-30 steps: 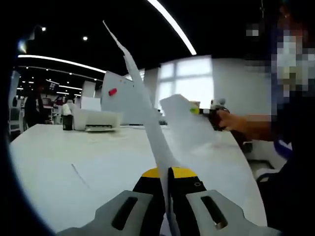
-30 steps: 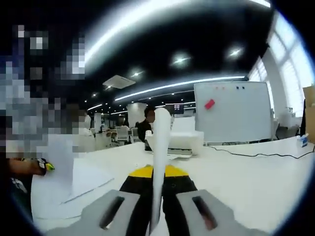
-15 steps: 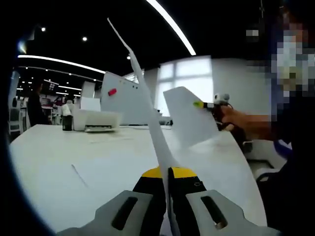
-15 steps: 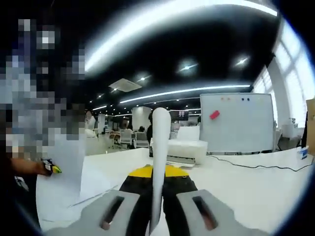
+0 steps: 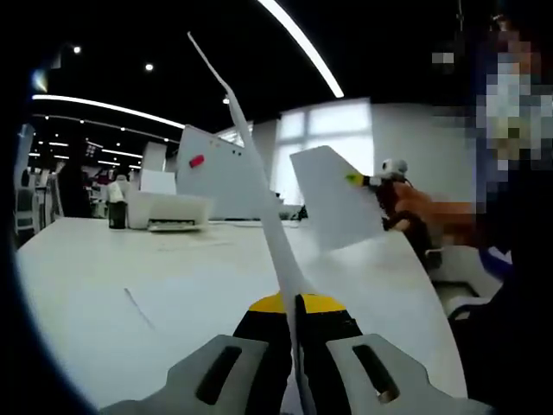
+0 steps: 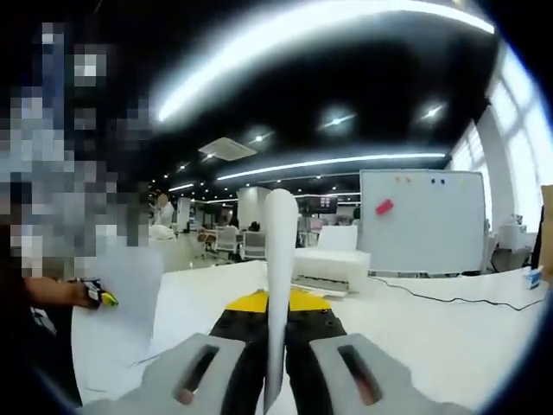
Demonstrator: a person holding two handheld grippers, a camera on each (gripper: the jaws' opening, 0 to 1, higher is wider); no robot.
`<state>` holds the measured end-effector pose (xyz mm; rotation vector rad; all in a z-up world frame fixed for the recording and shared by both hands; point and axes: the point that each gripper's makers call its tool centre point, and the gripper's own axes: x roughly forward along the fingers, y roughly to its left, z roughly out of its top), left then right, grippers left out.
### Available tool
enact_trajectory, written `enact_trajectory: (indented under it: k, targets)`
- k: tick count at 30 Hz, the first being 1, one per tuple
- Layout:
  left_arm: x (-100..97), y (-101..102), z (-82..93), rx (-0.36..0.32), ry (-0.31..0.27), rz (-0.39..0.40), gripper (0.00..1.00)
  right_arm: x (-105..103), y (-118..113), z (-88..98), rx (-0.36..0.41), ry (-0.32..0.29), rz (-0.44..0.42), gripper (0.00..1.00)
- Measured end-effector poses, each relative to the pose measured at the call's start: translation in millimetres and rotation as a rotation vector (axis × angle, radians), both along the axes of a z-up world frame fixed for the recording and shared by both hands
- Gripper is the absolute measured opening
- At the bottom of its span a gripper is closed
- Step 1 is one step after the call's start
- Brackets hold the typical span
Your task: Organize the stack of printing papers by aligning and flattening the scattered papers on the table
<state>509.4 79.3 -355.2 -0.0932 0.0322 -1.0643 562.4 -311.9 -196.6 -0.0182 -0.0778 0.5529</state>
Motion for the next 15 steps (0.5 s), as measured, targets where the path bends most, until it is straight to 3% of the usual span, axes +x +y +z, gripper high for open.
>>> enact_trajectory:
  k: [8, 15]
  targets:
    - [-0.8, -1, 0.0, 0.001, -0.001, 0.001, 0.06, -23, 22, 27.9, -0.008, -0.056, 0.049, 0.01]
    - [-0.9, -1, -0.2, 0.001, -0.001, 0.002, 0.06, -38, 44, 40.8, -0.029, -0.085, 0.093, 0.0]
